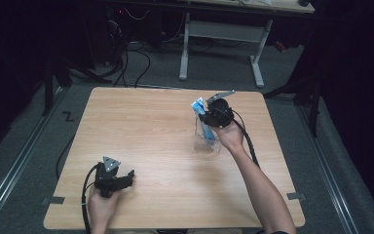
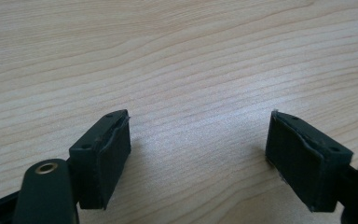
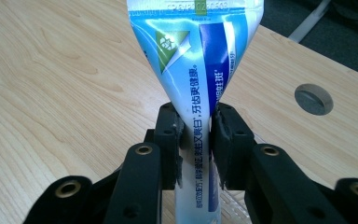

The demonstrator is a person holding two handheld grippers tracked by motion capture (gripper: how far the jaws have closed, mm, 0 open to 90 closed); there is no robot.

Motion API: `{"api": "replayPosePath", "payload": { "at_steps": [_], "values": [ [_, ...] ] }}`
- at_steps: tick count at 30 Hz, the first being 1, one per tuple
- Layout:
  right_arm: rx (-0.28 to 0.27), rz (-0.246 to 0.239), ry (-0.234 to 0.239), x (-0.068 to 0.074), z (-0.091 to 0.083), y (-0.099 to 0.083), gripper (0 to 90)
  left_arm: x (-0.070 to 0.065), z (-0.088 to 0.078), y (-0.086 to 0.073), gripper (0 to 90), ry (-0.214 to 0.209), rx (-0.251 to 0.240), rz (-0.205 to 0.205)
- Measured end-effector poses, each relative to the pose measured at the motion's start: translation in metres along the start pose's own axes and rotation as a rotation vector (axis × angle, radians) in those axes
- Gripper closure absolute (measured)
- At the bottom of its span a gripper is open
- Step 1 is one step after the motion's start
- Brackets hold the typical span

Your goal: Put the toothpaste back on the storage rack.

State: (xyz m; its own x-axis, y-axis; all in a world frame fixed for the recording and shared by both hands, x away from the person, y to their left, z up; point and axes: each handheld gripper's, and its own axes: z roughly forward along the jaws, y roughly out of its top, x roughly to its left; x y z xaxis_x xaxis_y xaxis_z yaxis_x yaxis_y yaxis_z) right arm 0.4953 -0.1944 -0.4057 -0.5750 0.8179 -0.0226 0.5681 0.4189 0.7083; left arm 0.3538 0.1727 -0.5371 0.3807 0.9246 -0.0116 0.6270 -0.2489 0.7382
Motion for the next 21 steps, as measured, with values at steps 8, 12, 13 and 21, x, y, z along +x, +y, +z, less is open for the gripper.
{"api": "replayPosePath", "payload": {
  "at_steps": [8, 12, 13, 21],
  "values": [
    [-0.006, 0.014, 0.017, 0.0, 0.001, -0.001, 65.2, 0.0, 0.0, 0.0, 22.4, 0.0, 0.0, -0.001],
    [-0.013, 0.022, 0.021, 0.0, -0.001, -0.001, 59.2, 0.0, 0.0, 0.0, 22.4, -0.001, 0.0, -0.001],
    [-0.028, 0.028, 0.03, -0.001, -0.004, -0.001, 56.0, 0.0, 0.0, 0.0, 22.4, -0.001, 0.0, 0.0],
    [-0.072, 0.069, 0.044, -0.011, -0.018, -0.001, 48.0, 0.0, 0.0, 0.0, 22.4, -0.001, 0.0, -0.002]
  ]
}}
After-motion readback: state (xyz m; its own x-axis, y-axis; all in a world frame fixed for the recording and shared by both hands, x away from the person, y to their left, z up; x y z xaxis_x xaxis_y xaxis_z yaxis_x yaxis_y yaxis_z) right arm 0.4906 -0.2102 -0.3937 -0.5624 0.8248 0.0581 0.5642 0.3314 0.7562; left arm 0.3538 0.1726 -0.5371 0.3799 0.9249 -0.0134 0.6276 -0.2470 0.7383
